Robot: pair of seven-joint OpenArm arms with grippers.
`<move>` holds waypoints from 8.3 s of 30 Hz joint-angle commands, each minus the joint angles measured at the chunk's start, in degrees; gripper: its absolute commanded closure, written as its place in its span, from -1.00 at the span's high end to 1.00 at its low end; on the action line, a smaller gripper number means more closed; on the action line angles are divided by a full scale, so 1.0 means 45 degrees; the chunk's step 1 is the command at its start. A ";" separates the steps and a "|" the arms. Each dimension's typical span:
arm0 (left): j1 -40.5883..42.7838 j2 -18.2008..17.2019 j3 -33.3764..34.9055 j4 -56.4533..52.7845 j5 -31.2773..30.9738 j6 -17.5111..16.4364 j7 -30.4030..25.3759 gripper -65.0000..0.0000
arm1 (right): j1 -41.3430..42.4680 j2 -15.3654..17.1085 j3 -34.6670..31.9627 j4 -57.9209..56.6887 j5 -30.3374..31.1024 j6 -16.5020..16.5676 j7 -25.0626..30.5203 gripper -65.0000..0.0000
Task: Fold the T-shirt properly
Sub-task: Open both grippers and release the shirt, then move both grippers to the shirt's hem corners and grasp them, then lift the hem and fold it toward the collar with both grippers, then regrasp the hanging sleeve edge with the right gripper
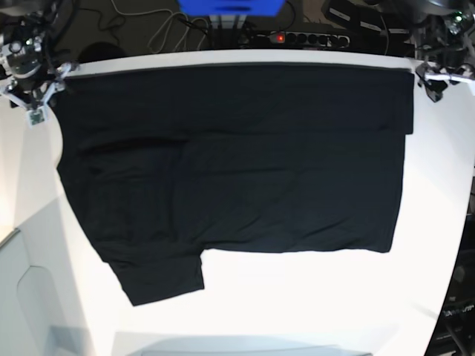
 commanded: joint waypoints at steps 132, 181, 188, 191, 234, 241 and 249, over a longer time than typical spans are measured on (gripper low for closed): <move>-0.6371 -0.2316 0.5991 -0.6110 -0.0159 0.0050 -0.2889 -1.00 | 0.5055 0.0634 -0.3328 -0.5587 0.1388 -0.2841 0.5680 -1.00; -0.8676 -0.2766 0.6187 -0.8552 0.1033 0.0187 -0.2420 -0.29 | 0.5133 0.0575 -0.3347 -0.4610 0.1310 -0.2782 0.4410 -0.25; -0.8696 -0.2414 0.6187 -0.8552 0.2107 0.0070 -0.2400 -0.68 | 0.5153 0.0595 -0.3347 -0.4590 0.1310 -0.2782 0.4410 -0.24; -0.8715 -0.2414 0.6187 -0.8552 0.2146 0.0148 -0.2381 -0.75 | 0.5172 0.0575 -0.3347 -0.4571 0.1310 -0.2782 0.4410 -0.24; -0.8149 -0.2180 0.6050 -0.5622 0.2088 0.0168 -0.1404 -1.00 | 1.0896 0.1279 -0.4832 -1.1956 0.1271 -0.2841 0.2808 0.07; -0.8149 -0.2180 0.6050 -0.5680 0.2088 0.0168 -0.1443 -1.00 | 1.0330 0.1259 -0.4832 -1.1995 0.1271 -0.2841 0.2808 0.07; -0.8149 -0.2238 0.6050 -0.5641 0.2068 0.0168 -0.1443 -1.00 | 1.0115 0.0751 -0.5652 -1.1975 0.1271 -0.2841 0.2827 -0.01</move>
